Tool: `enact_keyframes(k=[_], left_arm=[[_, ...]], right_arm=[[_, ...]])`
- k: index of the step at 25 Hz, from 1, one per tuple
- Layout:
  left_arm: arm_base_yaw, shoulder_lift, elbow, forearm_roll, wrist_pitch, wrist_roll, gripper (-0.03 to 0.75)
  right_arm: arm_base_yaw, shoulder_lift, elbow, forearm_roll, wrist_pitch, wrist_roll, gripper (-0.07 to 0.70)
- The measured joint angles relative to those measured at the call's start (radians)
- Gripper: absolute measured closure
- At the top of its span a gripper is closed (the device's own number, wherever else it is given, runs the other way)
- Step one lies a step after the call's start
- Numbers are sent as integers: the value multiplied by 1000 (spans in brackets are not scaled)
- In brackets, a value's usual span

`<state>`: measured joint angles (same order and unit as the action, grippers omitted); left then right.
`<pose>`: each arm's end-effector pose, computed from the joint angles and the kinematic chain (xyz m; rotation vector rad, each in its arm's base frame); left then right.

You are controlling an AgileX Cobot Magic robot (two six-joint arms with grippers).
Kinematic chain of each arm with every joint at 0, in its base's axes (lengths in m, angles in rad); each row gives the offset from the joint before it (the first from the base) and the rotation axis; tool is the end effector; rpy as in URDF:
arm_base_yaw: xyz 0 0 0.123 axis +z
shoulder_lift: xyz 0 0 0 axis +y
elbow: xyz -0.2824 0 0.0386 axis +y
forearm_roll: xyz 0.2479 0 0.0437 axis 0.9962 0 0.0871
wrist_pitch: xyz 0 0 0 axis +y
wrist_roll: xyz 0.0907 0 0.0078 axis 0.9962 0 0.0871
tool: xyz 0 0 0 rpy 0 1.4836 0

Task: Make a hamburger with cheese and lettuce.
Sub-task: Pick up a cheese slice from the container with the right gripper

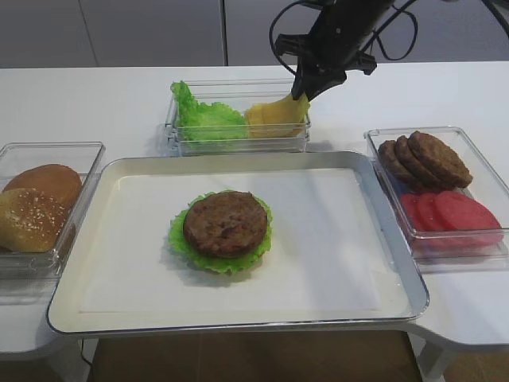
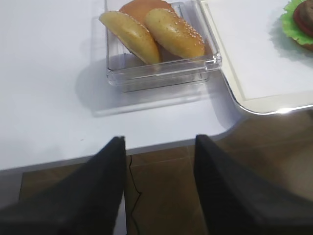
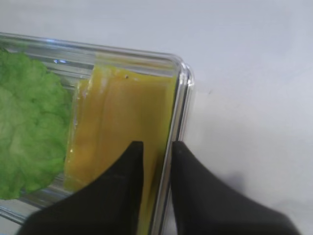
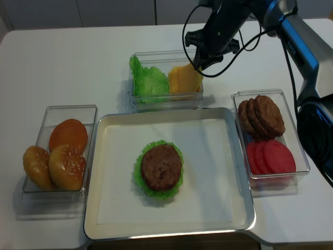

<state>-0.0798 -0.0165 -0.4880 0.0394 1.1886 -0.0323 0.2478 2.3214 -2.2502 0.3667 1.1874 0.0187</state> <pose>-0.0116 0.0043 0.2638 0.0464 2.1665 -0.0163 0.4835 0.1536 0.2508 -0.2190 2.7318 0.5786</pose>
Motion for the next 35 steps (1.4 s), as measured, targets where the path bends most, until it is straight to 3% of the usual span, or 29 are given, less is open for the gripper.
enact_keyframes(k=[8,17,35], left_arm=[[0,0,0,0,0,0,373],[0,0,0,0,0,0,373],[0,0,0,0,0,0,373]], right_arm=[[0,0,0,0,0,0,488],[0,0,0,0,0,0,576],[0,-36,0,5,31,2,589]])
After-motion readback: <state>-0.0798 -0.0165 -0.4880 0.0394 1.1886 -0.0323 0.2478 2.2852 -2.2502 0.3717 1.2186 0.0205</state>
